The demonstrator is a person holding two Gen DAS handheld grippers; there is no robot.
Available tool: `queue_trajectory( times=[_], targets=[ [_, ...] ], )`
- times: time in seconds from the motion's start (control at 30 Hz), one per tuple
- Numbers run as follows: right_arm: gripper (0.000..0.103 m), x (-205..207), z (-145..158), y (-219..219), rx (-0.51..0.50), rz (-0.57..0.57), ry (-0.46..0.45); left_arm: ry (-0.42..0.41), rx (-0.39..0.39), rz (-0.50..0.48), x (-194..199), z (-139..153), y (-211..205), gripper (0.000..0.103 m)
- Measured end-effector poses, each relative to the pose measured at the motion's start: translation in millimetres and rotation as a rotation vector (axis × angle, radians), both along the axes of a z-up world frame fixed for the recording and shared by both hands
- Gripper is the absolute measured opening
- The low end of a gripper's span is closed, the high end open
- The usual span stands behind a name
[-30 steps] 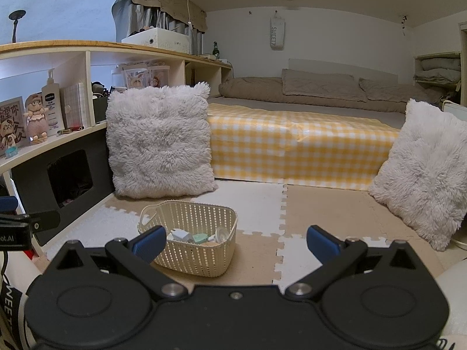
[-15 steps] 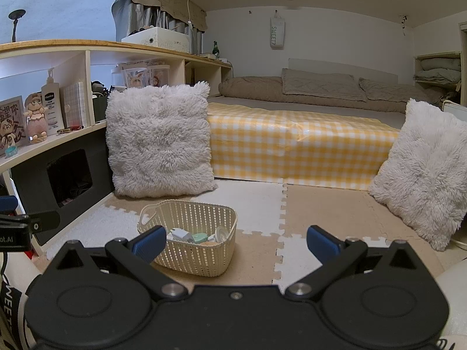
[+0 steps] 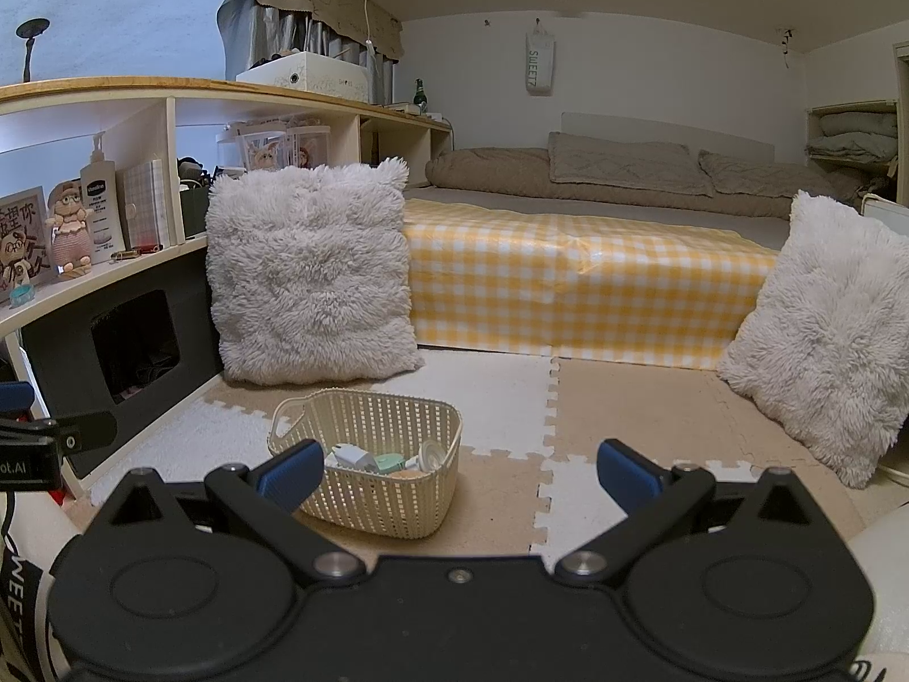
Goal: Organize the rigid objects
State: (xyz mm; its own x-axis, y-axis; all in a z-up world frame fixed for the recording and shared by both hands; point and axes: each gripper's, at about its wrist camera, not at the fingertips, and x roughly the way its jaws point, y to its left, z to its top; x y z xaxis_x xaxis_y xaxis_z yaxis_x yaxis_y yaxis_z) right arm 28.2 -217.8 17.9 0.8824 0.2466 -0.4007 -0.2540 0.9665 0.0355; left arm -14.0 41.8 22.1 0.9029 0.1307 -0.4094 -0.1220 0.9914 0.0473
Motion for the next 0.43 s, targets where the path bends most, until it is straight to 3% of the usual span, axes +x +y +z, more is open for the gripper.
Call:
queue_trajectory(
  times=[0.43],
  targets=[
    [0.103, 0.4, -0.4, -1.3, 0.000, 0.001, 0.000, 0.007, 0.006, -0.002, 0.4, -0.3, 3.5, 0.103]
  ],
)
